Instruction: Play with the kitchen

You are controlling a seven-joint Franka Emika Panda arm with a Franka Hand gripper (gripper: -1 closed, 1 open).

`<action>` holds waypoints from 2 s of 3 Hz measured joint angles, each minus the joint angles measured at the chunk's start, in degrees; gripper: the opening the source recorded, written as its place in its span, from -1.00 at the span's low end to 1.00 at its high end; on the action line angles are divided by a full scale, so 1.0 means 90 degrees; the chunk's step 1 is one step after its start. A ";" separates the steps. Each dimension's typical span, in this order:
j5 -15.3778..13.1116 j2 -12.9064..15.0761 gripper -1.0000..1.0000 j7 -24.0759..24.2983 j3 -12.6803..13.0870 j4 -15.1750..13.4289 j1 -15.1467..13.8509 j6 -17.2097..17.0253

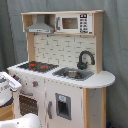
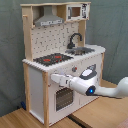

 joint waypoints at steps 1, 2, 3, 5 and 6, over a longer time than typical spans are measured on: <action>0.0130 0.0035 -1.00 0.0647 0.0014 -0.0020 0.0000 0.0028; 0.0270 0.0085 -1.00 0.1380 0.0030 -0.0045 0.0001 0.0065; 0.0422 0.0086 -1.00 0.2055 0.0031 -0.0095 0.0007 0.0162; 0.0636 0.0086 -1.00 0.3375 0.0029 -0.0179 0.0013 0.0367; 0.0636 0.0085 -1.00 0.3700 0.0072 -0.0173 0.0012 0.0503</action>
